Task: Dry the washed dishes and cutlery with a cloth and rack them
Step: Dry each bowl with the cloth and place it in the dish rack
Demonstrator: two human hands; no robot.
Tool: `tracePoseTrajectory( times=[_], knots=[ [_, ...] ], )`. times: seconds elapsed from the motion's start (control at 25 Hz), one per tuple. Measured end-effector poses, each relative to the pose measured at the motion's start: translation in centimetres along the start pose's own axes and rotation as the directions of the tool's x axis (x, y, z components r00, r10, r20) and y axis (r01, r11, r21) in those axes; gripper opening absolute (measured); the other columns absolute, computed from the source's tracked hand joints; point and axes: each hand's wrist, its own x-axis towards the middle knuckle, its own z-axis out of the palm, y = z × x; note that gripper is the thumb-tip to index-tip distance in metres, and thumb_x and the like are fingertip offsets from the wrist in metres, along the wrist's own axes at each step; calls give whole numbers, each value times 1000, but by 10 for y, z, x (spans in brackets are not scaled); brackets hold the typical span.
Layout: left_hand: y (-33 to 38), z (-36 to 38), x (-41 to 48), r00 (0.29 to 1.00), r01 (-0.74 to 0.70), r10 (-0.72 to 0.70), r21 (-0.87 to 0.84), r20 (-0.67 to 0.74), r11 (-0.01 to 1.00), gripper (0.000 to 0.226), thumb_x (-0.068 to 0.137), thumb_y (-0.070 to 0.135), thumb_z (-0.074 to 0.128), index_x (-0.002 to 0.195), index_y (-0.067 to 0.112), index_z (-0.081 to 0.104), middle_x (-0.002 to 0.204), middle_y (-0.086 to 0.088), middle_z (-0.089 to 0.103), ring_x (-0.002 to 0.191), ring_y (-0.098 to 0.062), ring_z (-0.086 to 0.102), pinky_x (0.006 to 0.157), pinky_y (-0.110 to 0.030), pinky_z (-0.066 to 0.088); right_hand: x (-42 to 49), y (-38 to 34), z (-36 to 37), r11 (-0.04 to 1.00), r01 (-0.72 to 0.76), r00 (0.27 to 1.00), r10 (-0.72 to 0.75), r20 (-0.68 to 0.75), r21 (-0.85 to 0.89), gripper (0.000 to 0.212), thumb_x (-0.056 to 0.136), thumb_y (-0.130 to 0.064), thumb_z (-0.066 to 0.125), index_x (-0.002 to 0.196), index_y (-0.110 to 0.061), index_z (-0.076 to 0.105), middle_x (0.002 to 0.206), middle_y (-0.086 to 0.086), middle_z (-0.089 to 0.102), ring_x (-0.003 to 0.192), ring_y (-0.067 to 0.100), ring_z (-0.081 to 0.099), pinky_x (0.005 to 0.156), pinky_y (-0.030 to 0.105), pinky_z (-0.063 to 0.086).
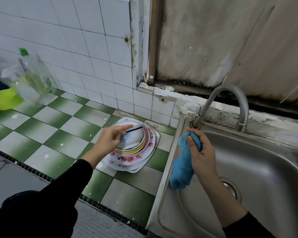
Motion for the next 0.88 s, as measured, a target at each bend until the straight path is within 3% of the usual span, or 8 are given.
tracePoseTrajectory(
  times=[0.08,0.16,0.24,0.36,0.52,0.64,0.76,0.88],
  knots=[
    [3,1,1,997,64,-66,-63,-41,996,63,93,-7,51,105,54,61,107,-3,70,83,7,59,77,-18,47,3,1,-4,997,-59,998,59,-8,48,20,97,-13,55,107,-27,64,112,-16,62,106,1,56,91,22,48],
    [0,0,3,990,117,-124,-99,-69,988,52,96,4,53,103,55,64,92,-13,72,76,-12,51,69,-26,41,6,3,-7,986,-132,991,132,-1,100,19,98,-15,54,104,-28,66,114,-11,63,109,9,57,93,28,50],
    [7,-2,5,980,150,-166,-150,-106,977,44,96,9,55,106,51,65,84,-8,69,79,-15,47,72,-28,40,7,3,-6,965,-214,977,214,11,151,19,99,-17,52,101,-30,67,118,-6,64,109,15,59,91,34,52],
    [26,-2,5,955,177,-224,-231,-196,957,32,95,4,56,118,23,68,106,2,69,99,-10,59,92,-25,45,6,0,-3,910,-336,942,329,69,245,18,100,-21,51,101,-30,66,117,2,62,93,18,62,71,32,56],
    [47,-2,1,901,184,-315,-395,-298,900,29,95,4,57,122,8,65,117,-2,67,104,-9,62,90,-18,49,8,-9,0,891,-395,918,377,120,226,12,99,-31,51,101,-35,63,119,6,59,97,26,61,78,44,56],
    [59,1,1,825,171,-428,-559,-368,811,34,95,4,57,129,4,59,116,2,66,94,-4,62,82,-12,51,15,-27,4,839,-476,879,446,168,263,17,101,-31,49,112,-21,56,105,5,60,82,18,60,65,32,52],
    [71,3,5,754,133,-551,-738,-358,662,34,95,7,58,129,2,58,123,-9,64,107,-19,63,96,-31,50,24,-44,9,838,-470,881,426,206,277,15,100,-31,49,108,-20,57,100,4,60,81,16,58,66,30,49],
    [86,0,7,695,50,-656,-890,-295,453,33,94,5,58,126,-1,59,121,-14,64,104,-24,63,92,-34,52,28,-57,10,840,-452,889,395,232,299,11,101,-28,50,97,-23,58,96,4,60,78,15,57,64,30,48]
  ],
)
